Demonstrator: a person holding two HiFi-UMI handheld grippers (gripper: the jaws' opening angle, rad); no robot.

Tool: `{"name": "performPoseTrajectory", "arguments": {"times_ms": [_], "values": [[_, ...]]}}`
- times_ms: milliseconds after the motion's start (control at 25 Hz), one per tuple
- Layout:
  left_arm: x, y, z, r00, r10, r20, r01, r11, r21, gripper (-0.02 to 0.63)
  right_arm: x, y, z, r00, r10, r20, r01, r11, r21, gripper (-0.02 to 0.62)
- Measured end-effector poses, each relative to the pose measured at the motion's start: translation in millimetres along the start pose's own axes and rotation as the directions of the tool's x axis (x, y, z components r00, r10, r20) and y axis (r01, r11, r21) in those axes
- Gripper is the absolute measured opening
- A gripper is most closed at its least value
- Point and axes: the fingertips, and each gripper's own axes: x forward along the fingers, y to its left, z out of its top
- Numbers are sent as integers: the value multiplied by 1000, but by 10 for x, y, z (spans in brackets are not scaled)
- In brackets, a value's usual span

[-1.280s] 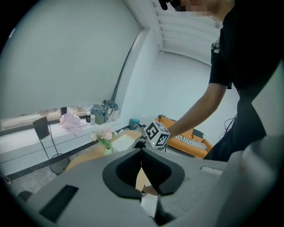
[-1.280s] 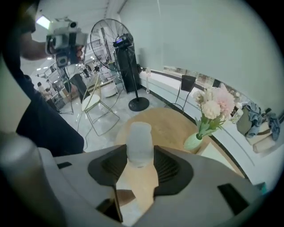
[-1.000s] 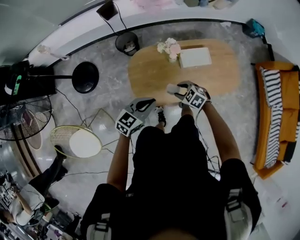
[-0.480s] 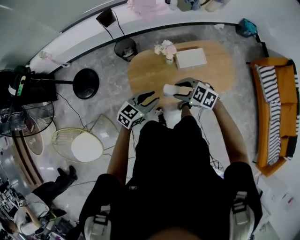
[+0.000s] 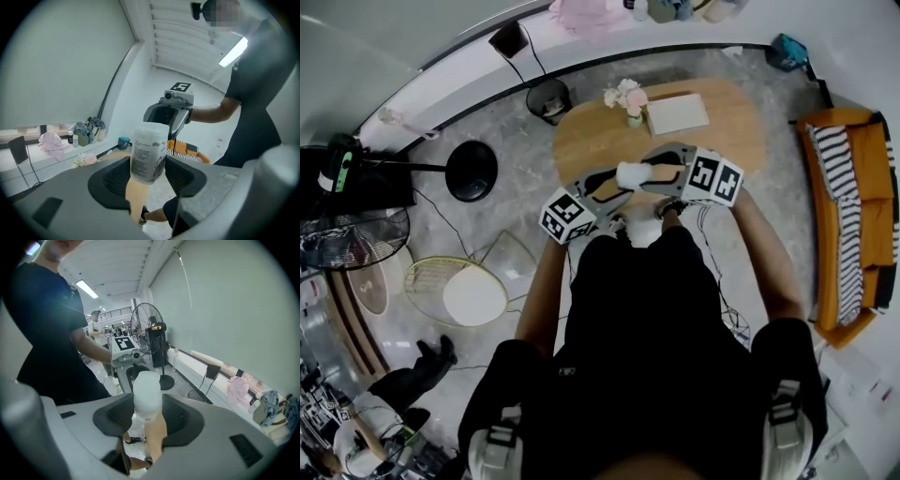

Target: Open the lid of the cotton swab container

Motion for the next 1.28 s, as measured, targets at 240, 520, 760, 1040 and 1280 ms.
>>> {"name": "performPoseTrajectory", "arguments": {"times_ms": [240,520,760,1040,1280], "values": [[68,-136,137,997,-72,22,71,997,19,224,-130,71,72,999,37,17,-37,999,4,176],[73,-293,202,986,-168,15,168,985,43,227,-192,185,165,995,79,56,-80,997,14,175],[71,-388,240,975,-222,18,222,974,36,227,-158,235,303,988,108,107,-111,993,31,173],[29,-384,280,973,-229,22,227,972,58,224,-158,227,368,984,124,125,-129,991,38,176],[-12,-396,272,969,-246,13,245,967,65,222,-143,262,419,982,106,157,-112,993,31,179]]}}
